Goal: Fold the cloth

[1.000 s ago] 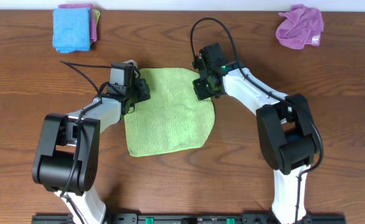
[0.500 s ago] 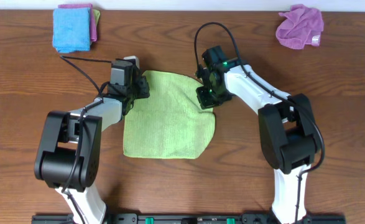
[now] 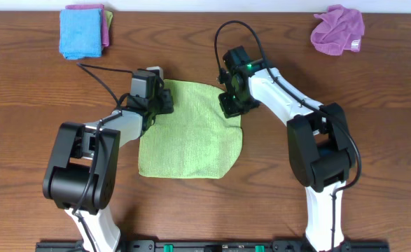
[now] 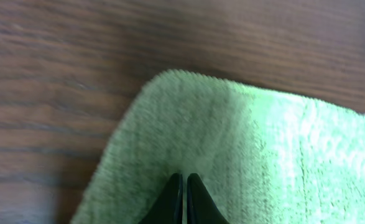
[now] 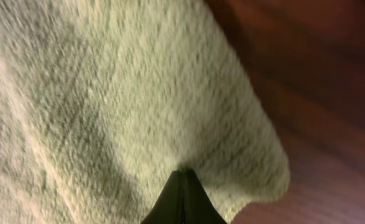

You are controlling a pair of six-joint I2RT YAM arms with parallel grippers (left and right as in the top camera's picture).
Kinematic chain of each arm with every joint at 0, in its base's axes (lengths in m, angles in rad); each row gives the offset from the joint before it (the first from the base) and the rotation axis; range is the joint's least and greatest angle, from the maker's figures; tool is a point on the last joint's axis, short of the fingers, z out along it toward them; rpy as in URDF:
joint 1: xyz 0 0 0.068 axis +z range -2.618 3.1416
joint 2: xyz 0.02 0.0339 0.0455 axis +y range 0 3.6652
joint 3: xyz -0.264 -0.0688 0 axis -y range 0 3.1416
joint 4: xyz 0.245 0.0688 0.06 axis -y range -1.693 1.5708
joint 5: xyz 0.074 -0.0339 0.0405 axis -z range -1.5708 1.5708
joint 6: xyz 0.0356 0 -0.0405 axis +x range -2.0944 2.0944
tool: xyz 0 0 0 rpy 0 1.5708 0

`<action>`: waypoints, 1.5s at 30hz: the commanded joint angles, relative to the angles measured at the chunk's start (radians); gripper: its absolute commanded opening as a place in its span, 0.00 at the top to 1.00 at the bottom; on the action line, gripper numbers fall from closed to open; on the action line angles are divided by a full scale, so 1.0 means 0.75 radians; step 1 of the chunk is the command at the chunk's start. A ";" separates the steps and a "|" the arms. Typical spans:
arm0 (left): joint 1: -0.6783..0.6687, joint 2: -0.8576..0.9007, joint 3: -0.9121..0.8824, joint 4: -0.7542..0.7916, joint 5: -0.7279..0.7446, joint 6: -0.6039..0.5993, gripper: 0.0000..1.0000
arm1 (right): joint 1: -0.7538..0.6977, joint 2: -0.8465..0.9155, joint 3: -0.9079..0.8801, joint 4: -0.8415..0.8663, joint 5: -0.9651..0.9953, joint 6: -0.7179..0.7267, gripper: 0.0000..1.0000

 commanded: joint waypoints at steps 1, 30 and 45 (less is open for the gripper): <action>-0.031 0.023 0.015 -0.021 0.004 0.009 0.94 | 0.008 0.016 0.022 -0.042 0.020 0.014 0.99; -0.248 0.023 0.012 -0.348 -0.083 -0.042 0.94 | -0.084 -0.038 -0.090 -0.269 0.113 0.019 0.98; -0.330 0.023 0.012 -0.366 -0.091 -0.137 0.94 | -0.133 -0.315 -0.092 -0.212 0.161 0.025 0.98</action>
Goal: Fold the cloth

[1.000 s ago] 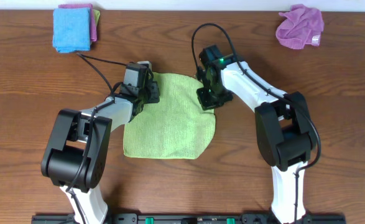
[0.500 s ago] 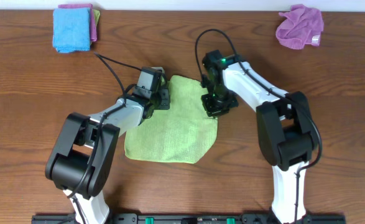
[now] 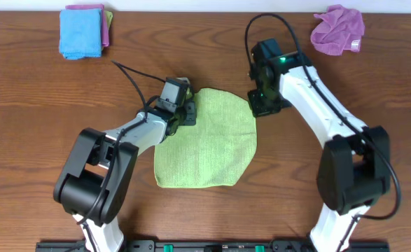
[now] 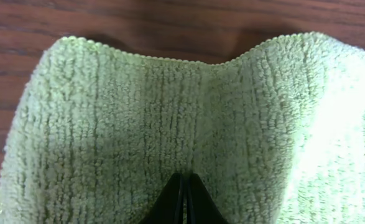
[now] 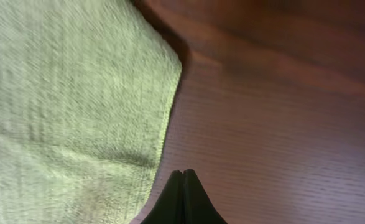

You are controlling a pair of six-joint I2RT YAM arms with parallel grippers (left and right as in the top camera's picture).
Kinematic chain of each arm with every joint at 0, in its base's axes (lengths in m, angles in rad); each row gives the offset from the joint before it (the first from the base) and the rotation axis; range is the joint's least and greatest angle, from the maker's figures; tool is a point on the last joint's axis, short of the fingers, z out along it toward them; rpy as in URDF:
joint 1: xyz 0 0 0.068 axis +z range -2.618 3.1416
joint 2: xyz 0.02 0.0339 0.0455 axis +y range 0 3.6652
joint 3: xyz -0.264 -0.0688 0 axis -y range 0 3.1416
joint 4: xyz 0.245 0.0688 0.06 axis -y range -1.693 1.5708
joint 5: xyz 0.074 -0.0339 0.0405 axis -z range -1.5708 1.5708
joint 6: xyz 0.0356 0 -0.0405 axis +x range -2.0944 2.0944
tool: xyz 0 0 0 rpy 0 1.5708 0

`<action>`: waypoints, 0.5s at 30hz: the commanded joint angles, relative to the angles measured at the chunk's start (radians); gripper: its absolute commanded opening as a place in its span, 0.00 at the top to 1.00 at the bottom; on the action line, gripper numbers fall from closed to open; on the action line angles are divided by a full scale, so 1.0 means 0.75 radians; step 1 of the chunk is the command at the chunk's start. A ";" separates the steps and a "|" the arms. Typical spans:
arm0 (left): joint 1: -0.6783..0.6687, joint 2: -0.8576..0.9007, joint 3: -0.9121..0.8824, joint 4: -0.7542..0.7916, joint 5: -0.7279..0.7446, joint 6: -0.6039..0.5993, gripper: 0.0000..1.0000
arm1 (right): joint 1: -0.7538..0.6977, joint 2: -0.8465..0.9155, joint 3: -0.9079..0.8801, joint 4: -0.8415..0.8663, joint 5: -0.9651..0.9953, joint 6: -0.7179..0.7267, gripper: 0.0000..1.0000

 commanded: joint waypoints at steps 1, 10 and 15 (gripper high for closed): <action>-0.061 0.064 -0.049 -0.058 0.027 -0.037 0.94 | 0.001 0.008 -0.004 0.035 -0.083 0.016 0.98; -0.117 0.064 -0.049 -0.079 0.028 -0.100 0.94 | -0.030 0.012 -0.025 0.115 -0.109 0.016 0.99; -0.145 0.064 -0.051 -0.110 0.029 -0.155 0.94 | -0.093 0.012 -0.024 0.104 -0.108 0.016 0.99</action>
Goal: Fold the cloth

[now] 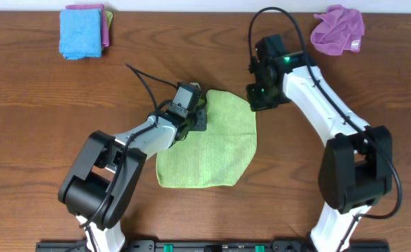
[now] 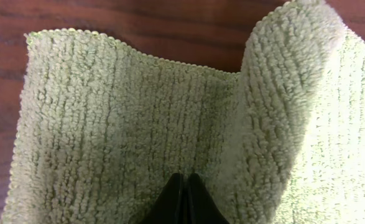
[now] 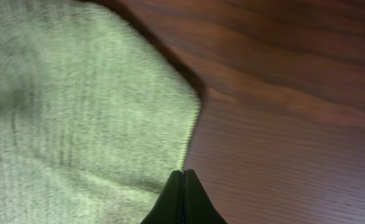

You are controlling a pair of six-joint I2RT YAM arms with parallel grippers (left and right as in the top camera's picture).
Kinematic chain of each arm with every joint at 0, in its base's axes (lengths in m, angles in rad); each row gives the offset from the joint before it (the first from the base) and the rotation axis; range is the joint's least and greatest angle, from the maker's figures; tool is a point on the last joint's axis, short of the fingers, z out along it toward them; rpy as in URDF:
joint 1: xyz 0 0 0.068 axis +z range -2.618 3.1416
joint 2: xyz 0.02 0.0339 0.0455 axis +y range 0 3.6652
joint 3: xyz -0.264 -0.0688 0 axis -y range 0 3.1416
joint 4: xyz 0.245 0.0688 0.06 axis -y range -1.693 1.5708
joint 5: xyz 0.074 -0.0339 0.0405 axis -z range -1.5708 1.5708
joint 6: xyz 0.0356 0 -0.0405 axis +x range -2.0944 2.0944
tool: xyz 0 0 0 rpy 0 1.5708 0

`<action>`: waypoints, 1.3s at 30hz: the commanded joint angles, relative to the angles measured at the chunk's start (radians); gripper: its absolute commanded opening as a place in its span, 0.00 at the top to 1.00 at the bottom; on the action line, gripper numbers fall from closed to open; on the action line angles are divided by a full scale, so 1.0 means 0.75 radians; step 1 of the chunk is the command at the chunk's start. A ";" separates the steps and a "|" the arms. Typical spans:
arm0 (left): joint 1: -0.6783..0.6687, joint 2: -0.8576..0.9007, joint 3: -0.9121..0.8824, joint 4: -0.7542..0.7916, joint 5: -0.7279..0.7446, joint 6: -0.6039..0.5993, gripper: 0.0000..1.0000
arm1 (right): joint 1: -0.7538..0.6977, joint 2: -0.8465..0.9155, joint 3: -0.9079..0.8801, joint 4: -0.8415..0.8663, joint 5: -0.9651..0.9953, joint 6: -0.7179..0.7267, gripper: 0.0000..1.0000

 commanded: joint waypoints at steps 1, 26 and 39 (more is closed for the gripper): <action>-0.050 0.068 -0.060 -0.071 0.037 -0.053 0.94 | -0.065 0.005 -0.012 -0.011 -0.006 0.015 0.99; -0.155 0.069 -0.067 -0.017 -0.070 -0.097 0.94 | -0.037 -0.842 -0.569 0.012 -0.178 -0.052 0.99; -0.154 0.069 -0.067 -0.005 -0.071 -0.112 0.94 | -0.010 -0.946 -1.190 0.578 -0.341 0.126 0.98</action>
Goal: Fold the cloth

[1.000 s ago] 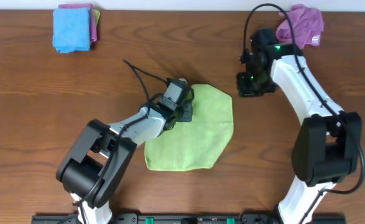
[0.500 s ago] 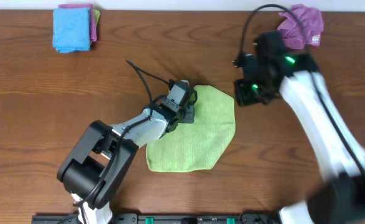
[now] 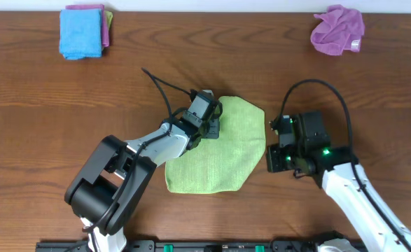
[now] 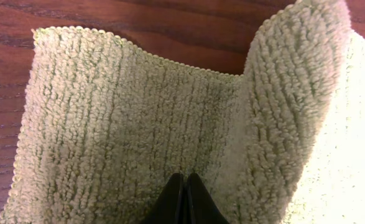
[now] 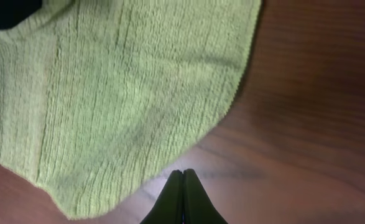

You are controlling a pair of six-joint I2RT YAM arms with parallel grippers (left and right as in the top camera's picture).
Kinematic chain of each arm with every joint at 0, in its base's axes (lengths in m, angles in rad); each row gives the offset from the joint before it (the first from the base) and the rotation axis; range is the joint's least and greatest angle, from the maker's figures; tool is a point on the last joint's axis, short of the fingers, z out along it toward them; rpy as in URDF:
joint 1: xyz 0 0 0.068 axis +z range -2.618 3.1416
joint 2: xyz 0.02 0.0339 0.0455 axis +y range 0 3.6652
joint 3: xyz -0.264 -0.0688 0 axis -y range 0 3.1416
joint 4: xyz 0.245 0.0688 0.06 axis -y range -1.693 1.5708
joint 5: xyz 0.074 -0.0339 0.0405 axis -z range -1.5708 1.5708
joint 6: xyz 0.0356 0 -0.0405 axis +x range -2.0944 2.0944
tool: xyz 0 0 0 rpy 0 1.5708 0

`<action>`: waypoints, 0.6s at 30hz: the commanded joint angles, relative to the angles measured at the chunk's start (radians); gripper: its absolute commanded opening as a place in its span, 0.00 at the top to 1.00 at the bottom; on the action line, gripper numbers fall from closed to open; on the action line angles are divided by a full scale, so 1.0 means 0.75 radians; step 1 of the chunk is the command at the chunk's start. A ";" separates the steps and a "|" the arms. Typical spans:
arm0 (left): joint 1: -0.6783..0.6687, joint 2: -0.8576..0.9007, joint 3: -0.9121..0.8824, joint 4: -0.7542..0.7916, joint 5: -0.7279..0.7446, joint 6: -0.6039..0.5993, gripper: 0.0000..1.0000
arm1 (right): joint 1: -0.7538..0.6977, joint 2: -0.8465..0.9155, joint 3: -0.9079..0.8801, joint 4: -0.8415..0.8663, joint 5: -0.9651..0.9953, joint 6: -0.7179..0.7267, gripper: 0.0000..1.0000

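Note:
A green cloth (image 3: 223, 150) lies flat on the wooden table (image 3: 37, 126), roughly mid-table. My left gripper (image 3: 209, 127) sits on its far left corner, shut on the cloth. In the left wrist view the shut tips (image 4: 184, 178) press into the pile (image 4: 107, 112), and a raised ridge of cloth (image 4: 281, 93) stands to their right. My right gripper (image 3: 272, 159) is shut and holds nothing, just off the cloth's right edge. In the right wrist view its tips (image 5: 183, 174) are over bare wood, with the cloth's rounded edge (image 5: 107, 93) ahead of them.
A folded blue cloth (image 3: 81, 31) on a pink one lies at the far left corner. A crumpled purple cloth (image 3: 338, 29) lies at the far right. The left arm's cable (image 3: 164, 87) loops over the table behind the green cloth.
My right gripper has left the cloth's far right corner and now sits nearer, beside the right edge. The left gripper and cloth have shifted slightly to the right.
Both grippers were shut at the cloth's far corners, the cloth left of centre. Then cloth and both grippers stood further right, and a ridge rose beside the left gripper. Now the right gripper is off the cloth while the left still holds its corner.

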 commanded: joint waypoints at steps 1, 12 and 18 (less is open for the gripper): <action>-0.008 0.075 -0.056 -0.031 -0.001 -0.022 0.94 | 0.040 0.019 -0.025 0.092 -0.062 0.050 0.98; -0.006 0.075 -0.056 -0.030 -0.070 -0.046 0.94 | 0.209 0.332 -0.028 0.336 -0.073 0.096 0.99; 0.002 0.075 -0.056 -0.031 -0.069 -0.045 0.94 | 0.245 0.447 -0.028 0.359 -0.072 0.096 0.98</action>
